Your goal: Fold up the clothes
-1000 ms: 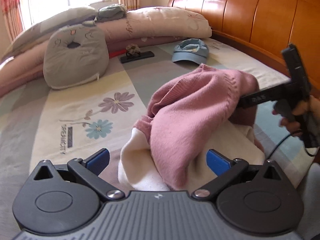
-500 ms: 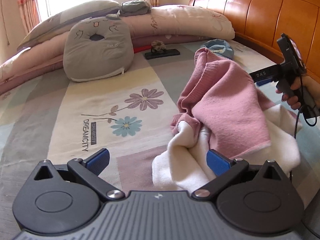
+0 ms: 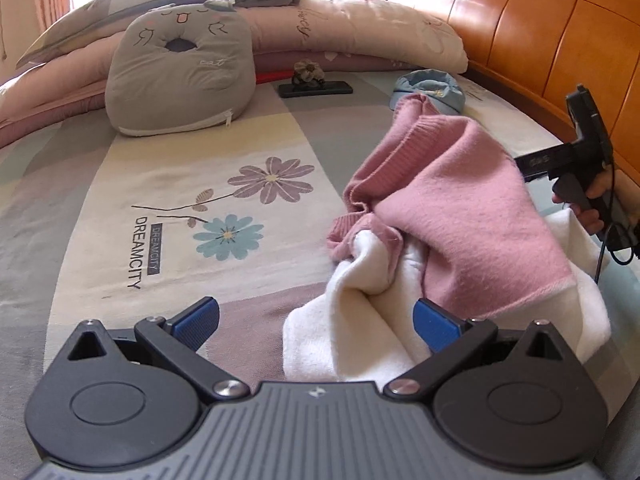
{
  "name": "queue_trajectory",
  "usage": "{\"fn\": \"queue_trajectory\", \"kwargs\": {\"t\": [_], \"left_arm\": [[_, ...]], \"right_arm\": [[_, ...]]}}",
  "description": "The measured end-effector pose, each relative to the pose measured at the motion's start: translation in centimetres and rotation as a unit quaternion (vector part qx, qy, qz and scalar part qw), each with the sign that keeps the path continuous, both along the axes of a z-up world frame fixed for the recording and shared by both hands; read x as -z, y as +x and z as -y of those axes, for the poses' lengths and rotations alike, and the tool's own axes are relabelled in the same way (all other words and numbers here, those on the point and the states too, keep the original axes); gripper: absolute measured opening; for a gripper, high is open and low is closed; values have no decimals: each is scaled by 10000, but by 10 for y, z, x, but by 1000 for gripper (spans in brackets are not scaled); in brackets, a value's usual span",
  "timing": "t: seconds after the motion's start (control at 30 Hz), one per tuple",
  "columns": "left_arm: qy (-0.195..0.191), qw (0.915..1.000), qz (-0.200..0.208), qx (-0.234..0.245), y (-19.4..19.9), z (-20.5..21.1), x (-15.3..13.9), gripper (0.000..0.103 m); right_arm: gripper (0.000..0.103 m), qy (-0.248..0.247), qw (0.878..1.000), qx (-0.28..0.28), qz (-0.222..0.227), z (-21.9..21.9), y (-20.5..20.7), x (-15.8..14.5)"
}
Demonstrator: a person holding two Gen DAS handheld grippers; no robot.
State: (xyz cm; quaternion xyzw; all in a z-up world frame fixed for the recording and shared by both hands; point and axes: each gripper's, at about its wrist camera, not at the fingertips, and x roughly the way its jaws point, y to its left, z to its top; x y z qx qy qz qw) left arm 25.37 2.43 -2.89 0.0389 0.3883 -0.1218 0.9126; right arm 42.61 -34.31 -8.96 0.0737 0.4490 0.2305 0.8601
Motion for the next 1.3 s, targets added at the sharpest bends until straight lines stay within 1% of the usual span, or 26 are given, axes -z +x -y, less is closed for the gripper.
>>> {"fn": "queue_trajectory", "kwargs": {"t": [0.1,0.17,0.2,0.23,0.3,0.33,0.37,0.43,0.47,0.5,0.57,0.6,0.67,0.73,0.77,0.8,0.83,0.87,0.9,0.97,1.0,1.03,1.07,1.13,1.17,1.3], "left_arm": [[121,9999,-27,13,-2,3,4,102],[123,9999,-39,39,-5,5,4,102],[98,9999,-42,67,-8,6,4,102],[75,9999,-42,95,-10,6,5,102],[37,9999,-49,143,-13,7,5,102],[22,9999,-59,159,-15,8,6,102],[15,9999,-86,150,-15,9,7,102],[0,9998,-138,128,-17,11,10,102],[-2,9998,-157,102,-18,12,10,102],[-7,9998,-140,105,-20,13,9,102],[-15,9999,-73,126,-25,15,5,102],[-17,9999,-33,138,-27,14,4,102],[-13,9999,-31,126,-30,12,3,102],[-1,9999,-70,91,-30,11,5,102],[4,9999,-92,72,-30,10,6,102],[-7,9999,-114,54,-30,10,8,102],[-29,9999,-143,25,-29,10,9,102],[-53,9998,-172,-3,-28,11,11,102],[-87,9998,-204,-26,-27,12,12,102],[-151,9996,-231,-10,-29,16,13,102],[-157,9996,-213,29,-30,18,11,102],[-137,9997,-182,78,-32,20,10,102],[-89,9998,-142,132,-34,22,8,102],[50,9998,-58,187,-38,23,6,102],[104,9998,-32,194,-38,24,6,102],[168,9997,-44,185,-40,22,9,102]], "right_arm": [[102,634,9973,-195,-311,12,-12,11],[102,829,9961,-184,-250,19,-29,14],[102,1035,9941,-132,-297,25,-39,16],[102,1291,9909,-87,-367,32,-48,17],[103,1973,9782,-58,-651,47,-66,24],[103,2205,9726,-53,-735,52,-75,29],[103,2308,9706,-98,-670,55,-86,32],[103,2238,9733,-285,-424,57,-98,34],[103,2208,9737,-235,-505,57,-99,32],[103,2279,9712,-67,-693,58,-99,29],[103,2511,9612,247,-1111,57,-101,28],[103,2622,9565,325,-1235,57,-106,30],[100,2865,9455,491,-1467,57,-116,34],[92,3203,9305,702,-1635,62,-129,40],[90,3372,9223,798,-1708,64,-135,43],[84,3527,9149,883,-1756,66,-139,47],[76,3645,9088,971,-1785,67,-141,52],[72,3752,9026,1080,-1812,66,-140,59],[66,3863,8964,1181,-1824,66,-137,64],[62,4023,8893,1275,-1763,59,-126,70],[58,4092,8863,1315,-1725,56,-119,72],[55,4100,8862,1342,-1689,53,-116,73],[53,4024,8901,1351,-1657,52,-116,70],[43,3872,8978,1368,-1593,51,-116,64],[41,3795,9015,1376,-1561,50,-116,61],[43,3485,9155,1409,-1431,47,-117,49]]}}
